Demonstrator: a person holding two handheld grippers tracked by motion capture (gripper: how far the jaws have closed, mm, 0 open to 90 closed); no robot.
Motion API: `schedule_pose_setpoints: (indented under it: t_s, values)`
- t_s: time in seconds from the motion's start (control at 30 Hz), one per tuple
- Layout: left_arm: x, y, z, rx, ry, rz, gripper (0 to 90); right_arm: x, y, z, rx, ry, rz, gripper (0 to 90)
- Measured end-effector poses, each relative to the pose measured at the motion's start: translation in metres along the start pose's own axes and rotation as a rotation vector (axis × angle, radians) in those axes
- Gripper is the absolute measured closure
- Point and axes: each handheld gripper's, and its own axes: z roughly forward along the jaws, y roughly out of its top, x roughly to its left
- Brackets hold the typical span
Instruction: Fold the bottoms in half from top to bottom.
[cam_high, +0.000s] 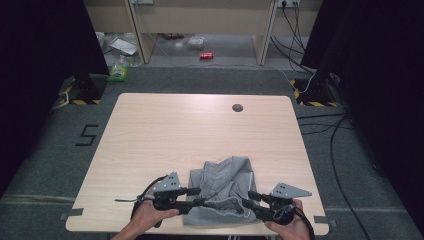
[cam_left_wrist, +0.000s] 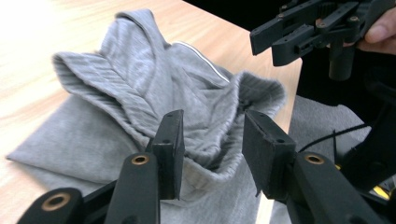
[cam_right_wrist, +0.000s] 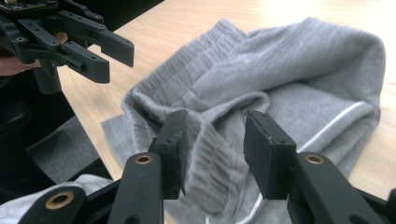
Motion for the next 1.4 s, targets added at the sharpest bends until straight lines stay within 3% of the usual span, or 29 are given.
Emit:
schedule_pose_setpoints:
  t_s: [0.27,0.37,0.57,0.8,0.93,1.03,1.1,1.2,1.4]
  values:
    - [0.017,0.005,-0.005,-0.016,0.051,-0.042,53.4,-0.002,0.011,0.015,0.030,-0.012,-0.017,58.5]
    - [0.023,0.006,-0.004,-0.011,0.090,-0.042,52.9,-0.002,0.013,0.023,0.046,-0.022,-0.029,58.5]
    - [0.034,0.003,0.002,0.007,0.121,-0.064,51.8,-0.002,0.013,0.037,0.094,-0.011,-0.037,61.0]
    - [0.038,0.000,0.004,0.010,0.126,-0.081,50.6,0.017,-0.007,0.039,0.172,0.091,-0.100,78.6]
    - [0.038,0.001,0.004,0.003,0.120,-0.085,50.4,0.024,-0.020,0.038,0.230,0.082,-0.148,79.3]
    - [0.038,-0.001,0.005,0.009,0.123,-0.082,50.1,0.022,-0.030,0.041,0.270,0.086,-0.141,79.0]
    - [0.038,-0.002,0.006,0.009,0.120,-0.085,49.7,0.022,-0.031,0.040,0.275,0.087,-0.148,77.2]
    - [0.040,-0.003,0.008,0.016,0.127,-0.086,49.5,0.024,-0.025,0.039,0.266,0.080,-0.122,64.3]
    - [0.043,-0.001,0.008,0.029,0.163,-0.060,48.7,0.017,0.023,0.038,0.111,0.051,-0.128,55.8]
